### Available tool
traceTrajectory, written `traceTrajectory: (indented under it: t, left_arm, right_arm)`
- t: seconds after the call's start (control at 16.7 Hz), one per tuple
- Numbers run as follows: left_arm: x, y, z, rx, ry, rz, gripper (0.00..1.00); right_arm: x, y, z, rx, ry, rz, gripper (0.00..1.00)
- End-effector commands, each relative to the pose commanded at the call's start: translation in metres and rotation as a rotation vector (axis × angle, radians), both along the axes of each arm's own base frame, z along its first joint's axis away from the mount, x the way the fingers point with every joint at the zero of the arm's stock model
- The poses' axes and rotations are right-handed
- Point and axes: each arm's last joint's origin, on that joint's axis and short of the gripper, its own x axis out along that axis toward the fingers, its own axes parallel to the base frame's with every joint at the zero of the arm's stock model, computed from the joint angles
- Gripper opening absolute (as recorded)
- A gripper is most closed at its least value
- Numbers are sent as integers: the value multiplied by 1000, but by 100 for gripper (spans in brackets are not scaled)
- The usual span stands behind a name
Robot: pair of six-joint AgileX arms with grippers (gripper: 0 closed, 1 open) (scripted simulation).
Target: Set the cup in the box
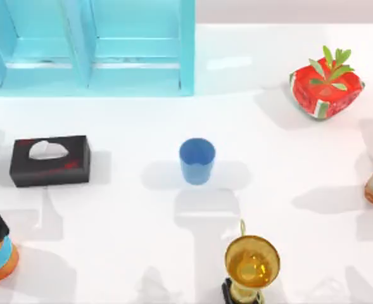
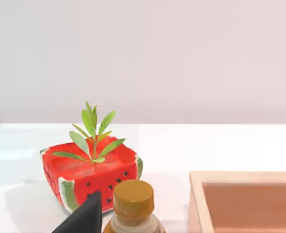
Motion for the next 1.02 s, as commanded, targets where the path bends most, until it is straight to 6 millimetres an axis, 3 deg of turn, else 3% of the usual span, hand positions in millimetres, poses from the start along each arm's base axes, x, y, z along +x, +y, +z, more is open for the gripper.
traceTrajectory:
  t: [0.24,0.42,0.72,1.02]
  left_arm:
    - [0,0,0,0,0,0,100]
    - [0,0,0,0,0,0,100]
    - [0,0,0,0,0,0,100]
    - [0,0,0,0,0,0,100]
  right_arm:
    - [0,1,5,9,17,7,100]
    - [3,5,26,42,88,34,100]
    - [25,20,88,125,304,101,100]
    - [85,61,154,190,592,153,100]
